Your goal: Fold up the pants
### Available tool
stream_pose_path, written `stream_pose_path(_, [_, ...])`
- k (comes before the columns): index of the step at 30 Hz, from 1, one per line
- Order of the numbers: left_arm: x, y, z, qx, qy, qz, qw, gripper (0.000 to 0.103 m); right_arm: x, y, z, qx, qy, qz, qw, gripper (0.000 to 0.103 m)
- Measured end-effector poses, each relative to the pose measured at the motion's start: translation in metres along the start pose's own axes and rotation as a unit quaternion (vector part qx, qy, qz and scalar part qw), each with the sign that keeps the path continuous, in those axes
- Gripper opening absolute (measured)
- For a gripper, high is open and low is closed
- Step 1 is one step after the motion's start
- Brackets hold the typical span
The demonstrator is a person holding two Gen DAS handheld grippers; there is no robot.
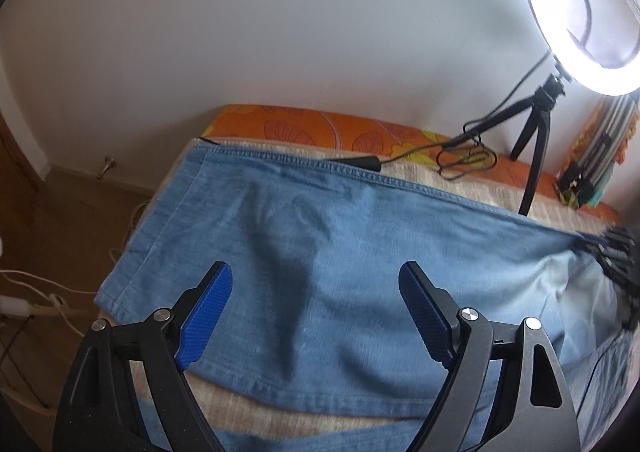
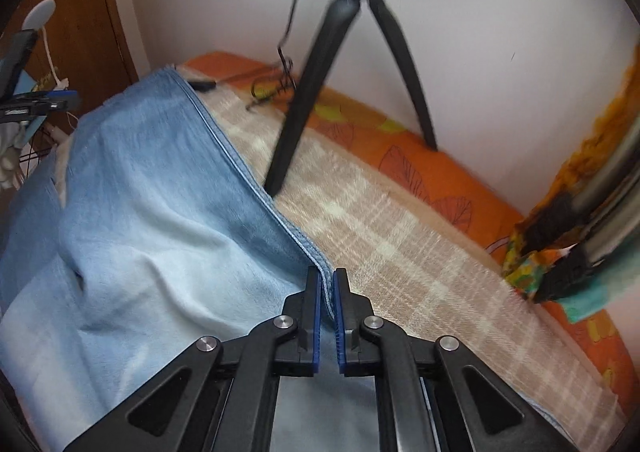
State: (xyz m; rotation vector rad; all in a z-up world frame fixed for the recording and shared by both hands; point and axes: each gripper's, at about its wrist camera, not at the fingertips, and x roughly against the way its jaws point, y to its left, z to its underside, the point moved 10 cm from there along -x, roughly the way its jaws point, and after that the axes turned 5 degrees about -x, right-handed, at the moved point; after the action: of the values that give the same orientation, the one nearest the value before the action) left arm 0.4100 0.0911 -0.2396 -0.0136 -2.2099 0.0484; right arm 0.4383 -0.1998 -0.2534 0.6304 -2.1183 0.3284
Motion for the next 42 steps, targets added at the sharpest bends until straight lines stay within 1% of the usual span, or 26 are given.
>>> stream_pose_path(1, [-0.002, -0.001, -0.004, 0.005, 0.002, 0.005, 1.0, 0.086, 0.015, 0.007, -0.002, 0.009, -0.015, 0.004, 1.0, 0.003])
stream_pose_path(4, [-0.011, -0.006, -0.017, 0.022, 0.007, 0.023, 0.9995, 0.086, 0.044, 0.023, 0.002, 0.031, -0.036, 0.012, 0.999, 0.003])
stream_pose_path(8, [-0.026, -0.014, -0.031, 0.051, 0.023, 0.05, 0.9972, 0.086, 0.069, 0.053, 0.018, 0.068, -0.049, 0.031, 0.996, 0.002])
stream_pose_path(11, [-0.037, -0.02, -0.039, 0.064, 0.034, 0.055, 0.9959, 0.086, 0.076, 0.076, 0.032, 0.096, -0.05, 0.033, 0.994, 0.002])
stream_pose_path(14, [-0.049, -0.021, -0.04, 0.064, 0.048, 0.051, 0.9955, 0.086, 0.077, 0.093, 0.045, 0.112, -0.045, 0.03, 0.992, 0.002])
stream_pose_path(16, [-0.06, -0.019, -0.039, 0.071, 0.065, 0.044, 0.9943, 0.086, 0.079, 0.099, 0.052, 0.112, -0.042, 0.025, 0.992, 0.002])
stream_pose_path(20, [-0.084, -0.01, -0.029, 0.096, 0.103, 0.03, 0.9896, 0.086, 0.086, 0.105, 0.06, 0.117, -0.045, 0.03, 0.992, 0.002])
stream_pose_path(22, [-0.089, 0.0, -0.023, 0.113, 0.107, 0.019, 0.9877, 0.084, 0.088, 0.104, 0.061, 0.11, -0.045, 0.028, 0.992, 0.002])
stream_pose_path(23, [-0.089, 0.005, -0.021, 0.12, 0.104, 0.014, 0.9872, 0.079, 0.088, 0.104, 0.061, 0.109, -0.045, 0.03, 0.993, 0.002])
stream_pose_path(24, [-0.088, 0.01, -0.019, 0.131, 0.097, 0.013, 0.9866, 0.057, 0.089, 0.103, 0.062, 0.11, -0.046, 0.034, 0.992, 0.002])
stream_pose_path(25, [-0.087, 0.013, -0.016, 0.141, 0.093, 0.022, 0.9854, 0.045, 0.09, 0.104, 0.063, 0.111, -0.046, 0.036, 0.992, 0.002])
stream_pose_path(26, [-0.086, 0.015, -0.015, 0.147, 0.092, 0.029, 0.9844, 0.028, 0.091, 0.104, 0.063, 0.112, -0.046, 0.04, 0.992, 0.002])
stream_pose_path(27, [-0.082, 0.017, -0.014, 0.148, 0.086, 0.033, 0.9847, 0.014, 0.092, 0.104, 0.064, 0.11, -0.046, 0.042, 0.992, 0.001])
stream_pose_path(30, [-0.063, 0.022, -0.015, 0.135, 0.053, 0.034, 0.9889, 0.006, 0.095, 0.104, 0.064, 0.102, -0.046, 0.049, 0.993, 0.001])
stream_pose_path(35, [-0.031, 0.028, -0.015, 0.123, 0.027, 0.043, 0.991, 0.004, 0.11, 0.107, 0.059, 0.088, -0.054, 0.061, 0.993, 0.0])
stream_pose_path(38, [-0.016, 0.025, -0.021, 0.115, 0.012, 0.042, 0.9924, 0.004, 0.122, 0.115, 0.058, 0.081, -0.058, 0.055, 0.993, 0.0])
stream_pose_path(39, [-0.016, 0.021, -0.024, 0.118, 0.014, 0.055, 0.9914, 0.007, 0.126, 0.12, 0.059, 0.084, -0.057, 0.053, 0.993, 0.0])
stream_pose_path(40, [-0.015, 0.015, -0.025, 0.122, 0.019, 0.073, 0.9897, 0.012, 0.127, 0.125, 0.06, 0.088, -0.056, 0.05, 0.993, 0.0])
stream_pose_path(42, [-0.017, 0.005, -0.024, 0.125, 0.035, 0.082, 0.9881, 0.054, 0.13, 0.14, 0.068, 0.104, -0.049, 0.044, 0.992, 0.0])
